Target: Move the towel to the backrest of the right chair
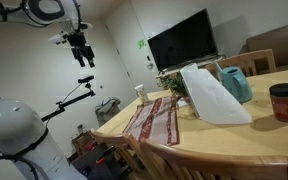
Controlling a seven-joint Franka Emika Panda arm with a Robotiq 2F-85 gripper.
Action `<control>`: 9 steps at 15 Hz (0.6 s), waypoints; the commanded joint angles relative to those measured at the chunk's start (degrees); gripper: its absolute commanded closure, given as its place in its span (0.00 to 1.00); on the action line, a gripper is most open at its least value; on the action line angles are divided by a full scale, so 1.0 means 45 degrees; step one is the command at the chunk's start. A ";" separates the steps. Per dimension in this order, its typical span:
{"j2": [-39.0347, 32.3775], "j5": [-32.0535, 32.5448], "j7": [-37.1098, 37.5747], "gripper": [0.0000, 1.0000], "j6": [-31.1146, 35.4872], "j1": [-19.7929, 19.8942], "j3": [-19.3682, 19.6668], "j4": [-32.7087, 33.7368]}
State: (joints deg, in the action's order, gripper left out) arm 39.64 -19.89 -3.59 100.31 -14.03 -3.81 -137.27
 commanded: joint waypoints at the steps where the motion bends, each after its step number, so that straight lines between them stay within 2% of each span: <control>1: -0.0586 -0.1099 -0.2065 0.00 -0.0075 -0.0347 0.0459 0.0075; 4: -0.1445 -0.1174 -0.3154 0.00 -0.0083 -0.0399 0.0186 0.0379; 7: -0.2414 0.0287 -0.2670 0.00 0.0510 -0.0007 -0.0700 0.0815; 9: -0.3198 0.1289 -0.2457 0.00 0.0975 0.0165 -0.0985 0.1160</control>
State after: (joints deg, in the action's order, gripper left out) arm 30.92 -19.43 -16.35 102.58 -14.88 -5.93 -135.85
